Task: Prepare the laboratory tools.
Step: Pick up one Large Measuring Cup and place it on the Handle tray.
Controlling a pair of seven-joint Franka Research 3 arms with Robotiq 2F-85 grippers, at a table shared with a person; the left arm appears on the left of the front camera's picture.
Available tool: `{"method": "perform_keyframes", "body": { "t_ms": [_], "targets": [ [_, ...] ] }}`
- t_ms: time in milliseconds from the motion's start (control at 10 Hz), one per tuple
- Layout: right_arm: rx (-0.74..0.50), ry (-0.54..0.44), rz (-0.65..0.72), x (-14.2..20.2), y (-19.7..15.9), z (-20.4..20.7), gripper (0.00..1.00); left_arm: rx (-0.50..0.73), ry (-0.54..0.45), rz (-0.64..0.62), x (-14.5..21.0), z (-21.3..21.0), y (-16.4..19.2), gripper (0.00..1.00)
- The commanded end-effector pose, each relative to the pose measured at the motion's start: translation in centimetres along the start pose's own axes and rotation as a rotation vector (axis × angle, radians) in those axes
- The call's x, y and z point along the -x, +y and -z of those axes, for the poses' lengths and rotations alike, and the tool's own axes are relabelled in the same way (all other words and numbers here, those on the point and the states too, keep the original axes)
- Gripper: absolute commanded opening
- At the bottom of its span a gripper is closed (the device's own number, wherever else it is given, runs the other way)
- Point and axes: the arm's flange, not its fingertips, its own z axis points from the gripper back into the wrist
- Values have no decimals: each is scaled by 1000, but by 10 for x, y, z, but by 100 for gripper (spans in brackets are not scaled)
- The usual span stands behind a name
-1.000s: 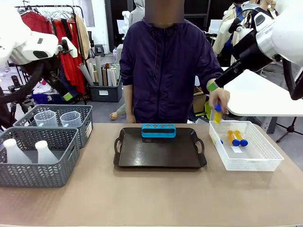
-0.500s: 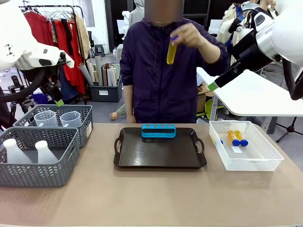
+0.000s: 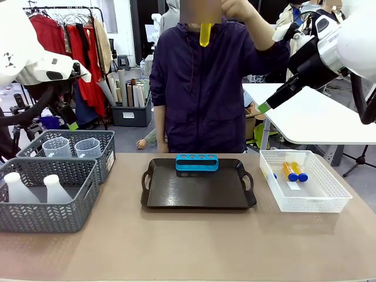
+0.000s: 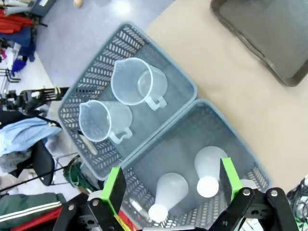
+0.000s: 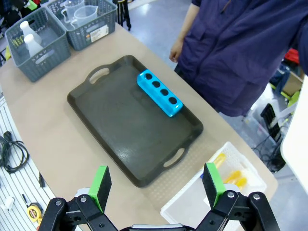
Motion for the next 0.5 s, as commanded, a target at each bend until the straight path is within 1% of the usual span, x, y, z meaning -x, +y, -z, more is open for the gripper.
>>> {"method": "perform_keyframes", "body": {
  "t_ms": [0,100,400],
  "targets": [
    [-8,-4,-2,0,-1,0,100,9,136,-171,-11,14,24,100],
    [-8,-4,-2,0,-1,0,100,38,206,-251,-15,33,47,100],
    [-8,-4,-2,0,-1,0,100,75,339,-443,-17,90,88,100]
  ]
}}
